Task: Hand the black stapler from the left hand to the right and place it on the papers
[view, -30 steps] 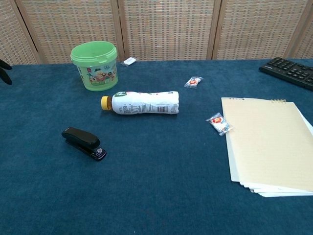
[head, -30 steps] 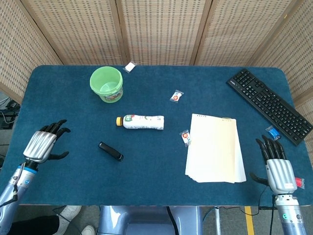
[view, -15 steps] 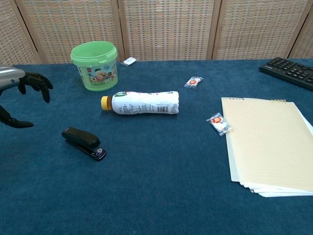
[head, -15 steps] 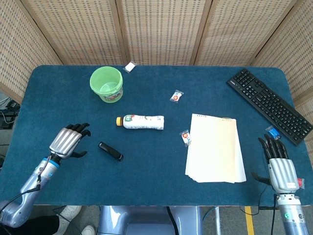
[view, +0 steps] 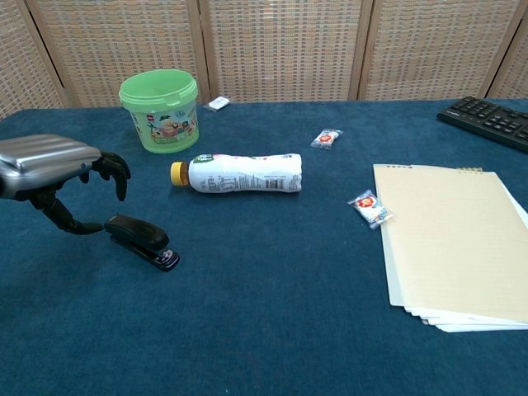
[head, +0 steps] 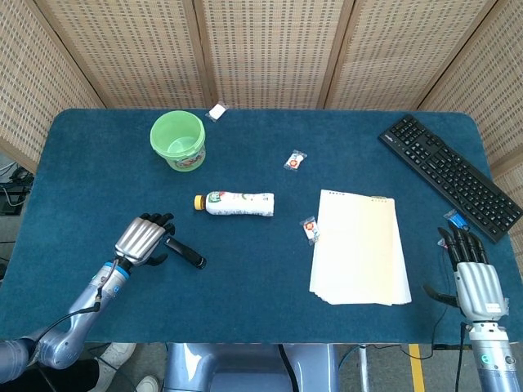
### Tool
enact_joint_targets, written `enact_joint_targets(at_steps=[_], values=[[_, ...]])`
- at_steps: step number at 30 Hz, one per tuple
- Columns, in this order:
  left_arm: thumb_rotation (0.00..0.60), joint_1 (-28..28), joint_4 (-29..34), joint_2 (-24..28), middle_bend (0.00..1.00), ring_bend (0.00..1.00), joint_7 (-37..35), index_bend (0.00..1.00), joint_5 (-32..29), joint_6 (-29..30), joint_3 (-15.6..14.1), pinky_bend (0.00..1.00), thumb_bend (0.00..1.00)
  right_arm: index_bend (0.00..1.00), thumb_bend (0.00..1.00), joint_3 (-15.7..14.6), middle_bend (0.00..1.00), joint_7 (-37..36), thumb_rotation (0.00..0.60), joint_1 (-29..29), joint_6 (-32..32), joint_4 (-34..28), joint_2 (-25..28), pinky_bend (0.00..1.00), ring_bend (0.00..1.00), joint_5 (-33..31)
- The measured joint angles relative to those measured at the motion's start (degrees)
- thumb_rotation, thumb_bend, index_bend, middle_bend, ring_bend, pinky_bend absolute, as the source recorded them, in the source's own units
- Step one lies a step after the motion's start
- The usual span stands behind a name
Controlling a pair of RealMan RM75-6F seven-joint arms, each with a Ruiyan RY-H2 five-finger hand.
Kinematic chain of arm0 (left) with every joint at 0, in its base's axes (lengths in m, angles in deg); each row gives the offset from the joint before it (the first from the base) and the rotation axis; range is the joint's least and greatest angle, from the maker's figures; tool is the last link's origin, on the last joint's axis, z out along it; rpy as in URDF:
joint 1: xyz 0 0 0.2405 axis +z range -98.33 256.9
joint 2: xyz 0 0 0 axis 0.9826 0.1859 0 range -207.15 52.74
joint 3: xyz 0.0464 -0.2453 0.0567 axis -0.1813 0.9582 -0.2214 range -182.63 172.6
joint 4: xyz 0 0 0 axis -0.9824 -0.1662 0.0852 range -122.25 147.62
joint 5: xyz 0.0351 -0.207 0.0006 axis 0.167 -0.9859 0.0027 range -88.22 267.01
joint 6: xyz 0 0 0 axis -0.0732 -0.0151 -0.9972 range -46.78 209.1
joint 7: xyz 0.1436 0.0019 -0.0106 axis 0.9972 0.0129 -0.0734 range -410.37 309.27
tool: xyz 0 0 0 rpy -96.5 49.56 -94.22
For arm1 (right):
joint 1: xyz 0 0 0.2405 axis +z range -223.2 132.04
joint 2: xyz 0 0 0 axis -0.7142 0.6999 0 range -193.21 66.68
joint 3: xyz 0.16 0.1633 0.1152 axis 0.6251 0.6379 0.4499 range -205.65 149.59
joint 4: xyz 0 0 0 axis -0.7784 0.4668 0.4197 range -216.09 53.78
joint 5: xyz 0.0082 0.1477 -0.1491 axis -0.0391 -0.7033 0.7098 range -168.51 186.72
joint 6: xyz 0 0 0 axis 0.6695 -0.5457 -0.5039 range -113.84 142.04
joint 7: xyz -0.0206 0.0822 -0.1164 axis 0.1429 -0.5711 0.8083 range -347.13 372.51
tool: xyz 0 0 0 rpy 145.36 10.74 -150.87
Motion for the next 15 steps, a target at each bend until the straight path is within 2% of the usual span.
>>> enact_joint_targets(at_steps=[15], values=[[0.6, -3.4, -1.0, -4.9, 0.21, 0.25, 6.8, 0.38, -6.3, -0.1, -1.5, 0.31, 0.3, 0.09, 0.03, 0.1, 0.0, -1.4, 0.6, 0.0, 0.5, -0.2, 0.5, 0.0, 0.0, -0.5]])
